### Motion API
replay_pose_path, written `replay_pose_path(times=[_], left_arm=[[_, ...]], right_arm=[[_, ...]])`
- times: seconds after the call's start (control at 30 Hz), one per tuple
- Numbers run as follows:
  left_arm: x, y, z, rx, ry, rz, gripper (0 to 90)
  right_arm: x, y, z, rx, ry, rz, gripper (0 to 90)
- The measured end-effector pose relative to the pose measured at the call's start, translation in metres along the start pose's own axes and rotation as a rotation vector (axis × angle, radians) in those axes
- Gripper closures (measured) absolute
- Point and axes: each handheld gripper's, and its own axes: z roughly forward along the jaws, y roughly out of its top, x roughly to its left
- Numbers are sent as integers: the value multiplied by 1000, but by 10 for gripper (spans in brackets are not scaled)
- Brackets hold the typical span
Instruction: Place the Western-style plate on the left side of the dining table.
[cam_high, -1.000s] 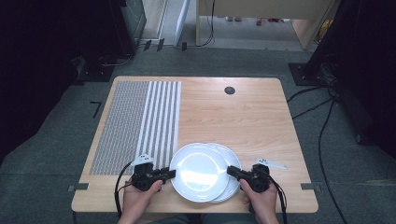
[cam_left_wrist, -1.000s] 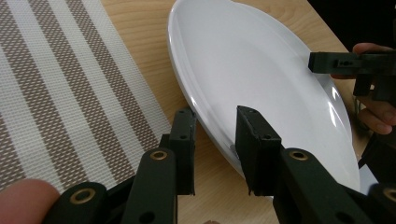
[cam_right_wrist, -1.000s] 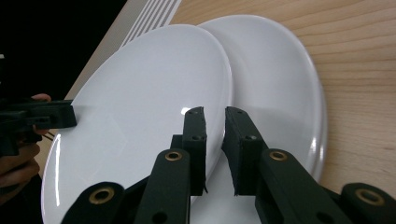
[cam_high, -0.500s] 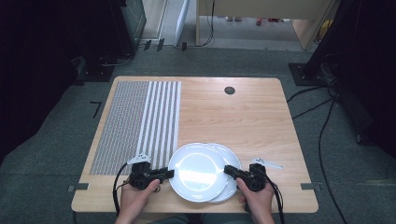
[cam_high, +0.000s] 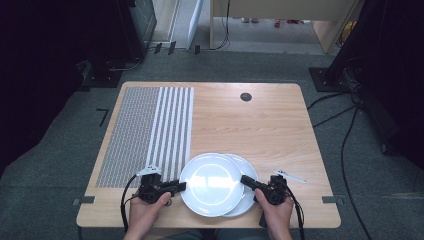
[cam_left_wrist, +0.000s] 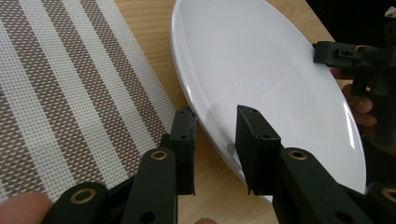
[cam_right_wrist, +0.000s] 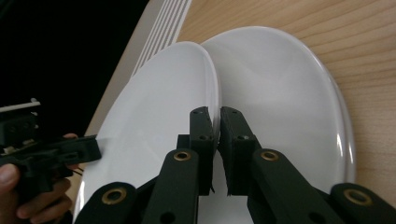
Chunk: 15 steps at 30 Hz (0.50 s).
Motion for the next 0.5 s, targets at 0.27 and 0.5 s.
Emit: replay_pose_path(times=[0.27, 0.5], left_arm=[[2, 2, -6, -33, -23, -9, 754], [-1, 2, -6, -41, 3, -8, 749]], right_arm=[[7, 3, -1, -29, 46, -26, 869], [1, 2, 6, -30, 46, 58, 882]])
